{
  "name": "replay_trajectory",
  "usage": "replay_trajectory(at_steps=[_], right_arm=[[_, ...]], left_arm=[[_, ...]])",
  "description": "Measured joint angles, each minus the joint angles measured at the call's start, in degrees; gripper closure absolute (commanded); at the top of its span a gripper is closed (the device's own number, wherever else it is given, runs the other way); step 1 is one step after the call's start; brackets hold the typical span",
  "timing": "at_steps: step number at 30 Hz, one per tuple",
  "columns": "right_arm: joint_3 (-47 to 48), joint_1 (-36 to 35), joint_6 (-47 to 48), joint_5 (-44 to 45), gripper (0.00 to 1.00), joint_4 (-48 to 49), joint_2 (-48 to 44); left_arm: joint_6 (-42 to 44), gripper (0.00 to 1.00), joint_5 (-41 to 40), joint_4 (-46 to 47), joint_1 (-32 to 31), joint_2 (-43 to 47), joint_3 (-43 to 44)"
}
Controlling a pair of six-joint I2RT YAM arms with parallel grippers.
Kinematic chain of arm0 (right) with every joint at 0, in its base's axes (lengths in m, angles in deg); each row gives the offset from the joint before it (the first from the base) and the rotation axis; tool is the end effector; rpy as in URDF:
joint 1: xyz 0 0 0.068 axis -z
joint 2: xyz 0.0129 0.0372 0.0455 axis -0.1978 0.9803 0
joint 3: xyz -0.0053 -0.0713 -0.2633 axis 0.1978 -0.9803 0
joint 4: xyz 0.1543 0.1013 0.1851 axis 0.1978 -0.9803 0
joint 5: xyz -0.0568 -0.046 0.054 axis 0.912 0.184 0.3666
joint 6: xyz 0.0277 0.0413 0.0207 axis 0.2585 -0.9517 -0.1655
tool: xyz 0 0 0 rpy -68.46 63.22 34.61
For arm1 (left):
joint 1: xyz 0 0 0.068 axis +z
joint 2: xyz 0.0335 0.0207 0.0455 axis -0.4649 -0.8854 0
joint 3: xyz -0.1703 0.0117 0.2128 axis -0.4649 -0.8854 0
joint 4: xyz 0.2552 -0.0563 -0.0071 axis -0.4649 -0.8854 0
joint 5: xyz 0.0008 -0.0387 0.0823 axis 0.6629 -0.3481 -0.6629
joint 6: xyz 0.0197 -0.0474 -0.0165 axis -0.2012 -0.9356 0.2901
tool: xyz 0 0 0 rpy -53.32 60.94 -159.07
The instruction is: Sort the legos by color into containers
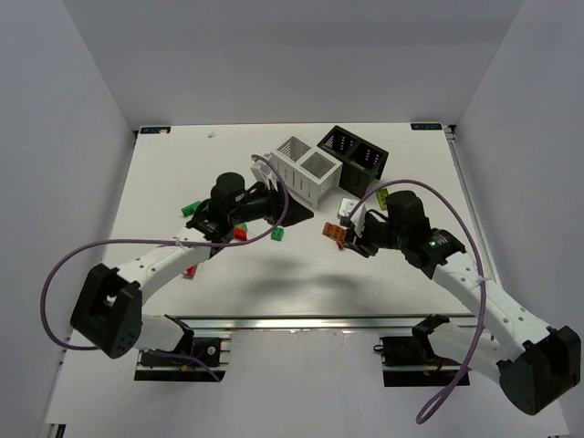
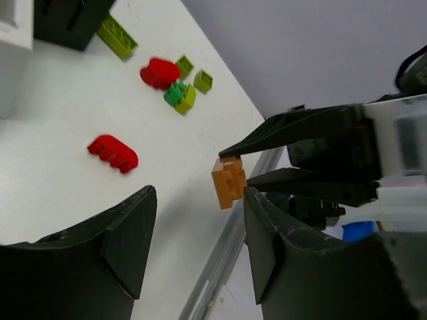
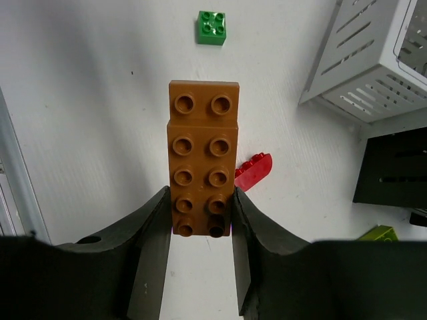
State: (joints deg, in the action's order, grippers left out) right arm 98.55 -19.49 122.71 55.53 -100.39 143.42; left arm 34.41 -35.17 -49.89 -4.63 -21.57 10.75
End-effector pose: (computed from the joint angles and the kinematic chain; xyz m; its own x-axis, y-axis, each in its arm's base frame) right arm 0.1805 0.1250 0.2877 0.0621 -0.5881 -0.8064 -0.8959 0.3232 -0.3047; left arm 0.2444 -0.1770 0.2925 -0.6663 -0.1647 -0.7273 0.6187 0.4224 -0.6624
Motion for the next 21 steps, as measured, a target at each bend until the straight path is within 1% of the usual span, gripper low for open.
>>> replay_trajectory(at_steps=[4,9,21], right_arm=[[-1.25,-1.27,-0.74,-0.2,1.0,1.95,-0.96],[-2.1,-3.02,-1.36,0.92,1.0,3.43,-0.87],[-2.69,-3.41,-2.47,2.97,1.0,5.86,-0.9]], left_arm=[[-1.75,0.35,2.08,0.26,-2.19,-5.07,-0.02],[-2.4,0.35,3.34,-0.04,-4.37,-8.15,-0.02],[-2.16,0.39,4.48,-0.61,-6.16,-8.63,0.0]])
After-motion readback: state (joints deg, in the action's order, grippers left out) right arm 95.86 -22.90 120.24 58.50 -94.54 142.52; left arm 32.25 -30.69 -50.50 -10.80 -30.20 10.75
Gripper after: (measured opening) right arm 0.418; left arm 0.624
